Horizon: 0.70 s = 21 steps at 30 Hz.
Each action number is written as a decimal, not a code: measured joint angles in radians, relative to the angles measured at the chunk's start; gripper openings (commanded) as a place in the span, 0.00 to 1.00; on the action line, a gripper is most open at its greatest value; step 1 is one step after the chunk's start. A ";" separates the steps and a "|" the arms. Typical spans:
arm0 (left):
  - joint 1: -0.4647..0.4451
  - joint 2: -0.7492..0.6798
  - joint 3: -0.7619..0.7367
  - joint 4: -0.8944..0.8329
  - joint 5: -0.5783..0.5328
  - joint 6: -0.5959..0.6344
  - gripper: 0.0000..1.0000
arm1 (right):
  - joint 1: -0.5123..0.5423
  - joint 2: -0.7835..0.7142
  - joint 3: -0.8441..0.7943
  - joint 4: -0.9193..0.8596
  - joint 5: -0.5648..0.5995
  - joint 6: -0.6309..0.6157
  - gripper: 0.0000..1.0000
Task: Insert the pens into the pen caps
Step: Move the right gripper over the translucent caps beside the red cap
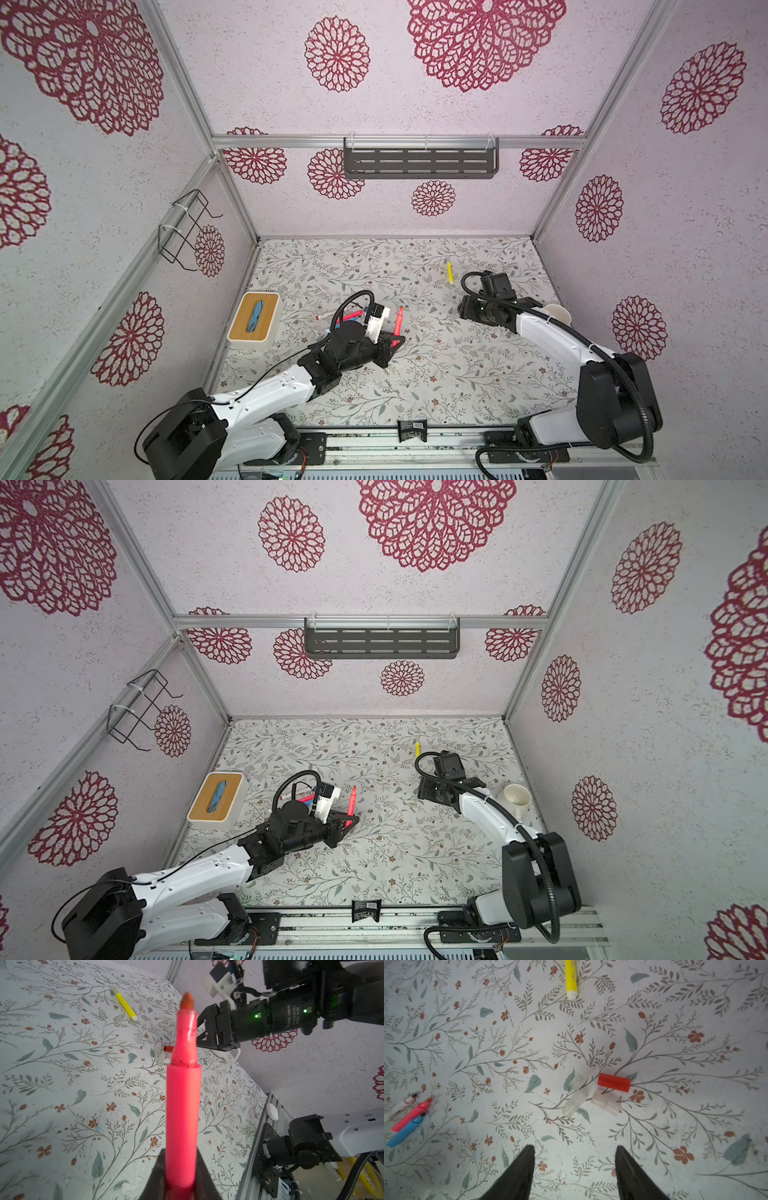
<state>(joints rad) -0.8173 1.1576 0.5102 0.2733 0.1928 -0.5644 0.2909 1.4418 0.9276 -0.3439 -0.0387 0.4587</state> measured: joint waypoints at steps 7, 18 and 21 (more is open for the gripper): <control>0.000 -0.008 -0.010 -0.001 0.000 0.003 0.00 | -0.027 0.135 0.070 -0.032 0.000 -0.077 0.53; 0.000 -0.008 -0.014 -0.003 -0.007 0.014 0.00 | -0.035 0.292 0.142 -0.066 0.008 -0.161 0.44; 0.000 -0.008 -0.014 -0.003 -0.014 0.016 0.00 | -0.035 0.306 0.148 -0.070 0.011 -0.172 0.44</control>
<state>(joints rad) -0.8173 1.1496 0.4961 0.2699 0.1783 -0.5488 0.2554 1.7473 1.0756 -0.4141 -0.0277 0.2863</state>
